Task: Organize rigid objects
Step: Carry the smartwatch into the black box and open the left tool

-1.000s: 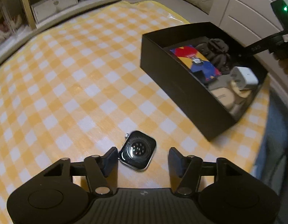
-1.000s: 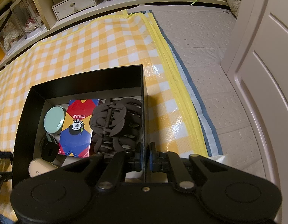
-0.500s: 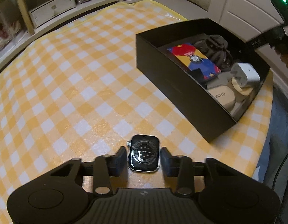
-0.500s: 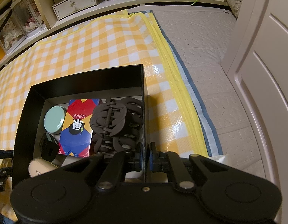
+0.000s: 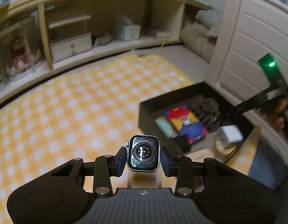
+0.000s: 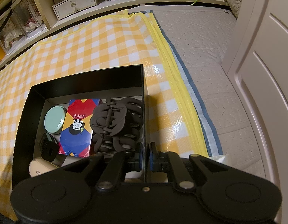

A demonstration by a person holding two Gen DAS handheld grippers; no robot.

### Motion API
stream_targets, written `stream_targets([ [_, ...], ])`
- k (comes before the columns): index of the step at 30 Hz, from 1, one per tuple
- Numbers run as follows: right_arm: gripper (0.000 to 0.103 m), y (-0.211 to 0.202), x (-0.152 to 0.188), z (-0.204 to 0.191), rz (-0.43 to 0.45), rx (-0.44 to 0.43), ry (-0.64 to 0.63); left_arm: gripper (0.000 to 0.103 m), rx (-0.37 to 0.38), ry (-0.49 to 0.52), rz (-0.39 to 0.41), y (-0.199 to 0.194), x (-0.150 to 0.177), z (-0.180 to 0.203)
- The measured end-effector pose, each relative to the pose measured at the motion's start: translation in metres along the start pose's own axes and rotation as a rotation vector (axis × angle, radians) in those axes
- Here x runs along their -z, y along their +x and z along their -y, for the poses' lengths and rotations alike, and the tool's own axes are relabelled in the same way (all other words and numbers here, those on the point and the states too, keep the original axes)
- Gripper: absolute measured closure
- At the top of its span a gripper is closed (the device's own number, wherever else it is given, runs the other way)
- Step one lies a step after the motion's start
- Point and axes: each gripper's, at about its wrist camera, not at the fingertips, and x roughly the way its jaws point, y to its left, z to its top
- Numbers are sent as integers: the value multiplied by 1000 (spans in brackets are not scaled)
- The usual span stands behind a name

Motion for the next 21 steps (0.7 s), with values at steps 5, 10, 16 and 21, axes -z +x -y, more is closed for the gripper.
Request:
stream_targets([
  [5, 95, 0, 0, 0, 0, 0, 0, 63, 104, 86, -11, 7, -17, 35],
  [10, 95, 0, 0, -1, 1, -1, 0, 63, 163, 220, -85, 34, -23, 68],
  [16, 95, 0, 0, -1, 1, -2, 2, 63, 177, 323, -168, 65, -34, 88],
  [21, 95, 0, 0, -1, 0, -3, 1, 58, 190, 361, -213, 80, -37, 96],
])
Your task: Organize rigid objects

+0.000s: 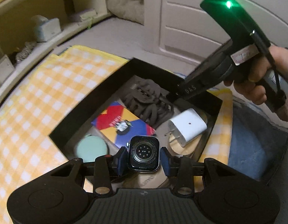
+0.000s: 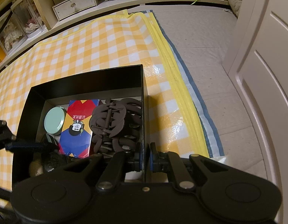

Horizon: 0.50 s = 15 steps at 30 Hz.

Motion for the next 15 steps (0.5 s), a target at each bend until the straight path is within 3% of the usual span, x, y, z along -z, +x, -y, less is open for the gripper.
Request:
stream_targets([
  [1, 95, 0, 0, 0, 0, 0, 0, 52, 5, -3, -4, 2, 0, 1],
  [2, 95, 0, 0, 0, 0, 0, 0, 39, 1, -8, -6, 4, 0, 3],
  [3, 95, 0, 0, 0, 0, 0, 0, 37, -1, -9, -8, 5, 1, 4],
  [15, 95, 0, 0, 0, 0, 1, 0, 33, 11, -70, -2, -9, 7, 5],
])
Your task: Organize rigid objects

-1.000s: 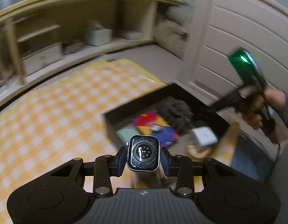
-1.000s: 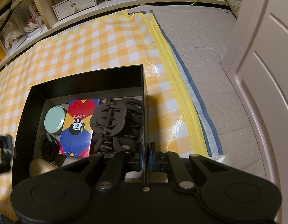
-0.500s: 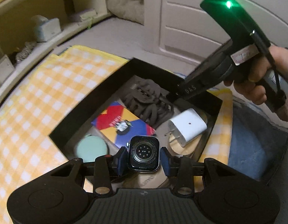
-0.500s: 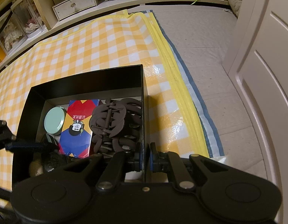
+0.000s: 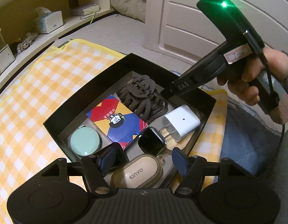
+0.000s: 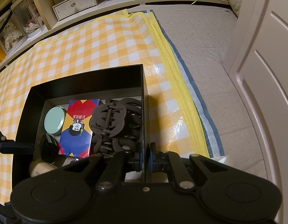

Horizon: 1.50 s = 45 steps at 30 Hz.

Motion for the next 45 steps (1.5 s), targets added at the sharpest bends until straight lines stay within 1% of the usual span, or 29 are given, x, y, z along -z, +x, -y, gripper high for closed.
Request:
stream_targets([
  [3, 95, 0, 0, 0, 0, 0, 0, 29, -10, -17, 9, -6, 1, 0],
  [7, 95, 0, 0, 0, 0, -1, 1, 26, -12, -38, 19, -11, 2, -2],
  [9, 95, 0, 0, 0, 0, -1, 1, 19, -6, -51, 22, -13, 3, -2],
  [13, 95, 0, 0, 0, 0, -1, 1, 14, 3, -69, 27, -16, 4, 1],
  [14, 95, 0, 0, 0, 0, -2, 1, 10, 3, -77, 30, -18, 5, 2],
  [15, 95, 0, 0, 0, 0, -2, 2, 5, 4, -88, 35, -19, 6, 2],
  [17, 95, 0, 0, 0, 0, -2, 1, 0, 8, -121, 49, -24, 7, 2],
  [21, 95, 0, 0, 0, 0, -2, 1, 0, 31, -180, 70, -34, 10, 3],
  [26, 95, 0, 0, 0, 0, -2, 1, 0, 8, -223, 102, -46, 13, 5],
  [31, 95, 0, 0, 0, 0, -2, 1, 0, -8, -289, 138, -61, 20, 3],
  [36, 95, -2, 0, -2, 6, 1, -5, 0, -32, -317, 177, -77, 26, 0],
  [39, 92, -11, -1, -6, 25, 5, -20, 0, -41, -344, 207, -87, 29, -4],
  [40, 90, -15, -2, -7, 37, 11, -23, 0, -42, -354, 216, -89, 30, -5],
  [42, 88, -28, -4, -9, 63, 24, -15, 0, -48, -377, 235, -95, 33, -8],
  [44, 83, -46, -7, -11, 104, 8, 1, 0, -57, -398, 257, -100, 35, -11],
  [45, 82, -57, -8, -12, 131, -6, 10, 0, -63, -409, 269, -103, 37, -12],
])
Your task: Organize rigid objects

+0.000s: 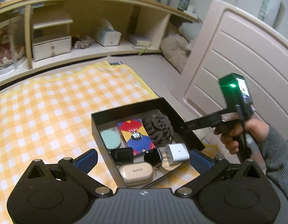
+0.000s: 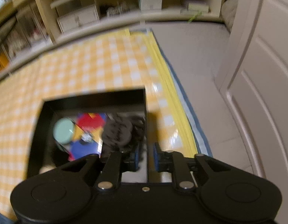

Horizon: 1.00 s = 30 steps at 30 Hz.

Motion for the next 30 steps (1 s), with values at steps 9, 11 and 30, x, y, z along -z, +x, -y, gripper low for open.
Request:
stream_targets([
  [9, 35, -93, 19, -36, 177, -12, -46, 0, -47, -64, 60, -22, 10, -11],
  [11, 28, -106, 26, -39, 188, 0, -28, 0, -63, -70, 69, -28, 13, -12],
  [30, 1, -150, 100, -74, 203, 130, -22, 0, -175, -73, 118, -74, 34, -12],
])
